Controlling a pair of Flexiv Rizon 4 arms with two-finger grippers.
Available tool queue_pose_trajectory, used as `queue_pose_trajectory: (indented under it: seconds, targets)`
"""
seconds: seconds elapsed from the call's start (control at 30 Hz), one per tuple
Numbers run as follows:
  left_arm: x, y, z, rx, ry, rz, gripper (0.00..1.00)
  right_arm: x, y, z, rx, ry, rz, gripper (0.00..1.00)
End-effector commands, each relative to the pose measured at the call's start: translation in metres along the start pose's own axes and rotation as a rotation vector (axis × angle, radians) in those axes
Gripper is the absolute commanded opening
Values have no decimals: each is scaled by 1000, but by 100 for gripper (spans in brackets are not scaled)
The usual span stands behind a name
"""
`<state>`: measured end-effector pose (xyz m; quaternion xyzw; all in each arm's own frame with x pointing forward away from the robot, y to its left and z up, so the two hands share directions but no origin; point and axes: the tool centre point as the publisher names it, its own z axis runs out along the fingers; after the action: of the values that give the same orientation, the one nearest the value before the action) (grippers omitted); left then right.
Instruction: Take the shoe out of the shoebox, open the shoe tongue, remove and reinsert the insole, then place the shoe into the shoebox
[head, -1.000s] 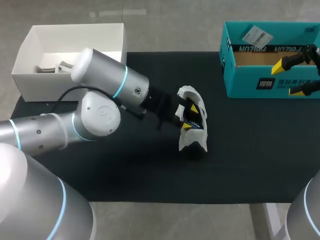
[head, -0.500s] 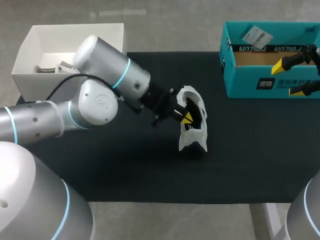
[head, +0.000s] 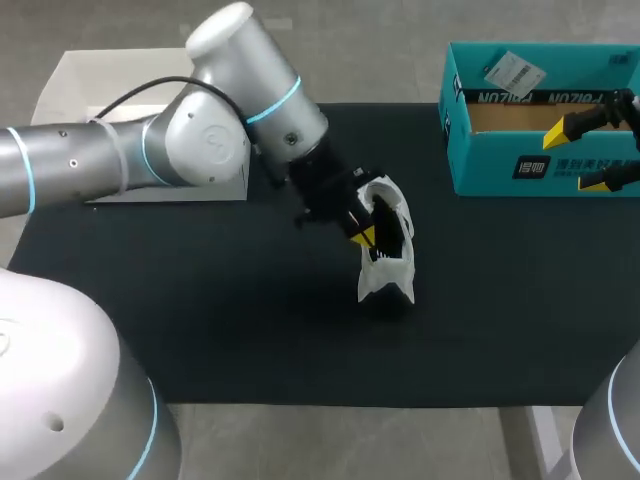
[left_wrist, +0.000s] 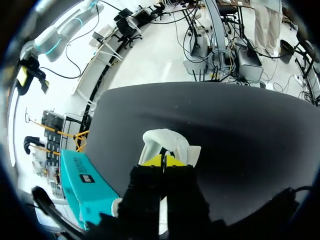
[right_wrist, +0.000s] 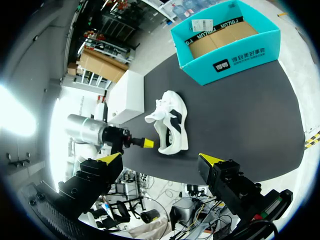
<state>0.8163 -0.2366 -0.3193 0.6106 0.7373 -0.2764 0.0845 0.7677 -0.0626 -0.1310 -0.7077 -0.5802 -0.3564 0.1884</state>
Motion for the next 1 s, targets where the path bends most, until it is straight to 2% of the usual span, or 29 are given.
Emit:
queue_pose_trajectory:
  seconds: [0.03, 0.3, 0.33, 0.4, 0.43, 0.5, 0.7, 0.83, 1.0]
  targets:
    - [-6, 2, -3, -26, 471, 238, 0, 0, 0, 1, 0, -2, 1, 100]
    - [-6, 2, -3, -26, 471, 238, 0, 0, 0, 1, 0, -2, 1, 100]
    - [-8, 6, 4, -30, 405, 222, 0, 0, 0, 1, 0, -2, 1, 100]
    - [-11, 14, 12, -108, 337, 215, 0, 0, 0, 1, 0, -2, 1, 100]
    - [-13, 17, 15, -101, 290, 203, 0, 0, 0, 1, 0, -2, 1, 100]
    - [-16, 22, 22, -139, 265, 213, 0, 0, 0, 1, 0, -2, 1, 100]
    - [-15, 34, 44, -125, 287, 200, 0, 0, 0, 1, 0, -2, 1, 100]
    - [-10, 47, 56, -158, 280, 136, 0, 0, 0, 1, 0, -2, 1, 100]
    - [-2, 53, 71, -134, 316, 118, 0, 0, 0, 1, 0, -2, 1, 100]
